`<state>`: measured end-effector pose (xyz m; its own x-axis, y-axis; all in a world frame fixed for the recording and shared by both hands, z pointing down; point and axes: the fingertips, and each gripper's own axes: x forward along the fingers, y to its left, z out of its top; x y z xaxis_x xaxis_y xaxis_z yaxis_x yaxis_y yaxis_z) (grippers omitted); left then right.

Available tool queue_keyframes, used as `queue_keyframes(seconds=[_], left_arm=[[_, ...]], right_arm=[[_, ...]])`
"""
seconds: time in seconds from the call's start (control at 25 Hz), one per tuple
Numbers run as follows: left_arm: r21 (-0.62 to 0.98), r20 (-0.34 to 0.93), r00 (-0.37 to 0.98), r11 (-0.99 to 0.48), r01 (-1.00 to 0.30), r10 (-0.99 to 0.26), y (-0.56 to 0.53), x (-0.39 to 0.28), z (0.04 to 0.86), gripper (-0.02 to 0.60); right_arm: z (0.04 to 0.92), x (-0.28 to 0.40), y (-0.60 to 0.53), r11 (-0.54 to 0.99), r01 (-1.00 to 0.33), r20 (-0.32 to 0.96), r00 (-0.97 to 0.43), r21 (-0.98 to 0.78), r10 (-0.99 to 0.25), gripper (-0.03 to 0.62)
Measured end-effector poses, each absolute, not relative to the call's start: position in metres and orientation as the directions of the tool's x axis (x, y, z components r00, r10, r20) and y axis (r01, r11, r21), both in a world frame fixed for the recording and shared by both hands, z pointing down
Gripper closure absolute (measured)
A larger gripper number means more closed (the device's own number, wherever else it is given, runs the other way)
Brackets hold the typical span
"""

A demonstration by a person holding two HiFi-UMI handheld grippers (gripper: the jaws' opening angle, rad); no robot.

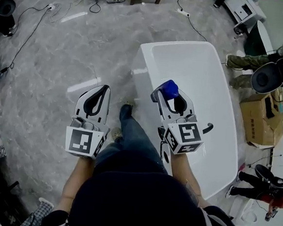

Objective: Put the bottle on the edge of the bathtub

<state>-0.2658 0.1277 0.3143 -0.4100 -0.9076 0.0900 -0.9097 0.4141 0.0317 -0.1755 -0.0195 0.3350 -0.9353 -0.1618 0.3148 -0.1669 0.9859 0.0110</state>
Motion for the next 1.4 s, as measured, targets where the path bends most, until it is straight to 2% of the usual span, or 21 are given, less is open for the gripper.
queue_keyframes(seconds=[0.32, 0.48, 0.84, 1.08, 1.4], left_arm=[[0.033, 0.120, -0.351, 0.357, -0.934, -0.929, 0.097, -0.328, 0.324, 0.558], [0.028, 0.092, -0.288, 0.292, -0.956, -0.953, 0.039, -0.364, 0.314, 0.558], [-0.008, 0.126, -0.100, 0.099, -0.995, -0.987, -0.101, -0.424, 0.316, 0.558], [-0.008, 0.143, 0.038, -0.040, -0.999, -0.989, -0.162, -0.406, 0.326, 0.558], [-0.018, 0.202, 0.308, -0.318, -0.948, -0.930, -0.236, -0.348, 0.336, 0.558]], right_arm=[[0.341, -0.232, -0.048, 0.973, -0.230, 0.313, -0.925, -0.007, -0.216, 0.428], [0.345, -0.263, -0.092, 0.960, -0.279, 0.300, -0.917, -0.010, -0.263, 0.428], [0.356, -0.307, -0.188, 0.919, -0.394, 0.303, -0.878, -0.017, -0.371, 0.428], [0.370, -0.280, -0.221, 0.865, -0.501, 0.315, -0.827, -0.036, -0.466, 0.428], [0.385, -0.220, -0.247, 0.734, -0.677, 0.346, -0.703, -0.056, -0.622, 0.428]])
